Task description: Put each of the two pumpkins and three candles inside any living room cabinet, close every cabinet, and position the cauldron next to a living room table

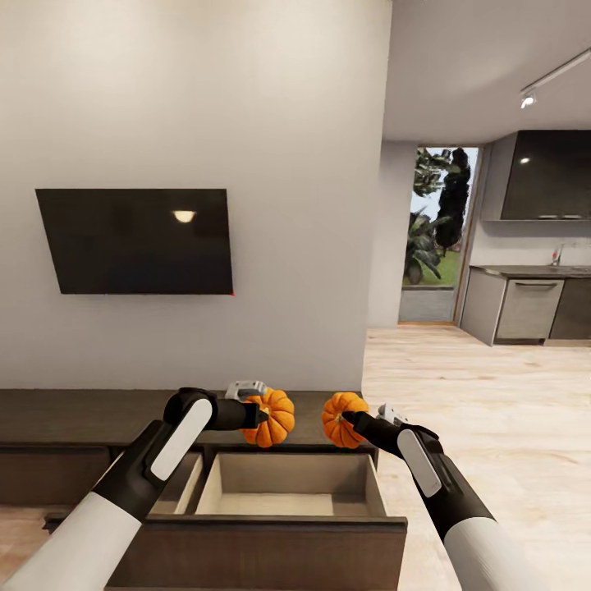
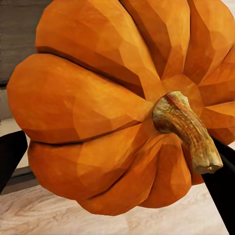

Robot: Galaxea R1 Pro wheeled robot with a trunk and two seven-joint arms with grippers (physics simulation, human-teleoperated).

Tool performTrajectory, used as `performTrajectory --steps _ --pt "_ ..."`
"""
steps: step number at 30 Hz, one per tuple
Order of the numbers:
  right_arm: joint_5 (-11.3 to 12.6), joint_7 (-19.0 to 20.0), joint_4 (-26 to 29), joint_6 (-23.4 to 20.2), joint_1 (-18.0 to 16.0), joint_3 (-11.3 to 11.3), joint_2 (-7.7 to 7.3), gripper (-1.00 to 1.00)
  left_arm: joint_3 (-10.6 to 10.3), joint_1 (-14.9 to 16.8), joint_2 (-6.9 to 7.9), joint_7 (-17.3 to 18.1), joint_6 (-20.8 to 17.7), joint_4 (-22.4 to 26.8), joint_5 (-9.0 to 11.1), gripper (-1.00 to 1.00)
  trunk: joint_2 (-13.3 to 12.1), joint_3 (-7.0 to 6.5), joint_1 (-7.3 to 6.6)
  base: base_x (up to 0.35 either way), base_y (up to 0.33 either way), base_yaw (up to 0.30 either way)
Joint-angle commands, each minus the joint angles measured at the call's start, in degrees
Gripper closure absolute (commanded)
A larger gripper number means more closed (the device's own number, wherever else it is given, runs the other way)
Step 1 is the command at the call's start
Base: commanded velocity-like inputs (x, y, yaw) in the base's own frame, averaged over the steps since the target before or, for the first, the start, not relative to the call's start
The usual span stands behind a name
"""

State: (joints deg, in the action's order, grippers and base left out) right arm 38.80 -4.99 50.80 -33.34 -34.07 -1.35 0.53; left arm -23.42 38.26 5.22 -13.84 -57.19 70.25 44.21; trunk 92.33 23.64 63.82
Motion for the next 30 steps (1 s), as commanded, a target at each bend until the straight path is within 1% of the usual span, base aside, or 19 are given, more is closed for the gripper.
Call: performTrajectory --steps 1,8,19,24,30 --pt "0.6 -0.5 0.1 -0.1 0.0 -0.1 -0.01 1.00 -0.2 0.1 0.06 -0.6 -0.1 0.1 0.6 1.00 0.0 0.07 0.00 0.000 0.026 -0.007" --pt "0.7 -0.5 0.1 -0.2 0.0 -0.1 -0.01 1.00 -0.1 0.1 0.09 -0.7 0.0 0.0 0.6 1.00 0.0 0.07 0.00 0.000 0.007 -0.002" --pt "0.7 -0.5 0.1 -0.3 0.0 -0.2 0.08 1.00 -0.1 0.1 0.05 -1.1 0.1 -0.1 0.4 1.00 4.5 2.04 2.42 0.000 0.000 0.000" --pt "0.7 -0.5 0.1 -0.3 0.0 -2.3 0.01 1.00 -0.1 0.1 0.05 -1.1 0.1 -0.1 0.4 1.00 6.5 2.94 3.51 0.000 0.000 0.000" --pt "0.7 -0.5 0.0 -0.4 0.0 -2.9 0.00 1.00 -0.1 0.1 0.05 -1.1 0.1 -0.2 0.3 1.00 8.9 4.02 4.83 0.000 0.000 0.000"
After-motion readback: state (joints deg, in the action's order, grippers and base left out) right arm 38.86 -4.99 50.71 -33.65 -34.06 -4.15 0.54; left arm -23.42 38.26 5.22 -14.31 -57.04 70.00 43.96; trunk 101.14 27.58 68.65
